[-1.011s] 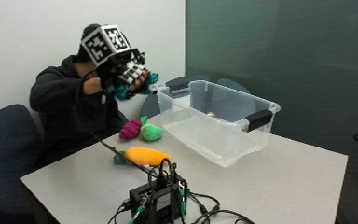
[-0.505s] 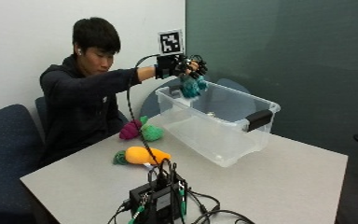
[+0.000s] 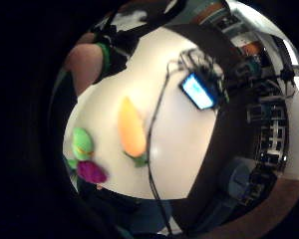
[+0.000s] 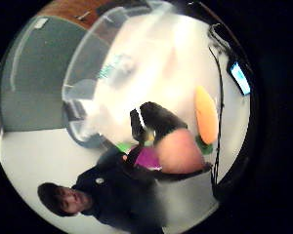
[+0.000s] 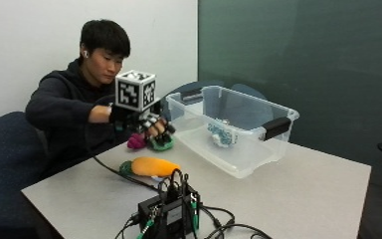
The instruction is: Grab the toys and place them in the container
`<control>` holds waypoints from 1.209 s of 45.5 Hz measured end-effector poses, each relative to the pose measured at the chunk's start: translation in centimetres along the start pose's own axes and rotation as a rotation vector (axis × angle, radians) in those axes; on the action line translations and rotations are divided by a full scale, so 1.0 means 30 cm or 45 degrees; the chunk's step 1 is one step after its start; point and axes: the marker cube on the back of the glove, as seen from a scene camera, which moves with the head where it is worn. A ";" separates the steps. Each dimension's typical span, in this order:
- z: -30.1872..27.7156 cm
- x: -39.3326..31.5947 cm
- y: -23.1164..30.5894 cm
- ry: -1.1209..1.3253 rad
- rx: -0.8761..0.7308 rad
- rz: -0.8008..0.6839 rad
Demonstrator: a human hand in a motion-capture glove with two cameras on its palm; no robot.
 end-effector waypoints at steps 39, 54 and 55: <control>-0.461 -0.496 -0.172 -0.175 0.757 -0.241; -0.327 -0.617 -0.134 0.007 0.542 -0.444; -0.318 -0.590 -0.110 0.046 0.564 -0.489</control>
